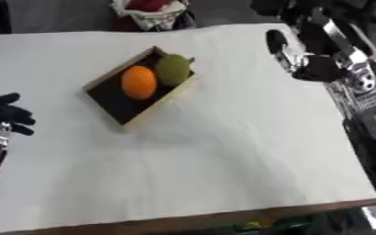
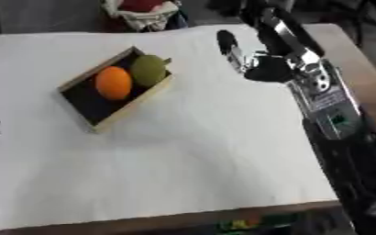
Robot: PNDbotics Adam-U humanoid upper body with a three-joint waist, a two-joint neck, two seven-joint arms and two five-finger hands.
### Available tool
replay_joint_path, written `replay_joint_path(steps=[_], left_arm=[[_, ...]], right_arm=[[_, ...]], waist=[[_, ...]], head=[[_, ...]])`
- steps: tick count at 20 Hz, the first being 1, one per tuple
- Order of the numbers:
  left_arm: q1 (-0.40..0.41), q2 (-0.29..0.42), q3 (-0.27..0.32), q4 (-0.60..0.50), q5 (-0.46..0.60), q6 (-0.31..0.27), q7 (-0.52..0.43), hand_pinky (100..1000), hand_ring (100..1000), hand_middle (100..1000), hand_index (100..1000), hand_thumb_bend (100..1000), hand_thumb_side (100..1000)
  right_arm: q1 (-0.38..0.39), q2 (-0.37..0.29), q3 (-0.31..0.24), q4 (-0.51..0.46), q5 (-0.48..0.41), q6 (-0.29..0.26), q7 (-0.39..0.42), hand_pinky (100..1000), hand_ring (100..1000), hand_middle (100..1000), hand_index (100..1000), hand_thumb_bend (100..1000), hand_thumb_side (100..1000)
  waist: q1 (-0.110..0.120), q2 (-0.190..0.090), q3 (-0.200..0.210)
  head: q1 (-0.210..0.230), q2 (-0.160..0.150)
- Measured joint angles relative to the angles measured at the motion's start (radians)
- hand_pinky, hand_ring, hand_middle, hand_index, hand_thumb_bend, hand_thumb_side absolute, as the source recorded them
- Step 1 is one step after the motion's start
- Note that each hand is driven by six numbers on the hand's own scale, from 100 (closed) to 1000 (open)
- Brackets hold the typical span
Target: Pick up objects on the table and place them in the box.
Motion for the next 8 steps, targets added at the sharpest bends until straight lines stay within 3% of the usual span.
replay_joint_path(steps=[8], left_arm=[[-0.005, 0.0, -0.018, 0.0, 0.001, -0.009, -0.028, 535, 612, 576, 819, 100, 760]], right_arm=[[0.091, 0.12, -0.012, -0.036, -0.024, 0.059, 0.059, 879, 931, 779, 795, 100, 470]], waist=[[0.006, 0.006, -0.018]], head=[[0.012, 0.001]])
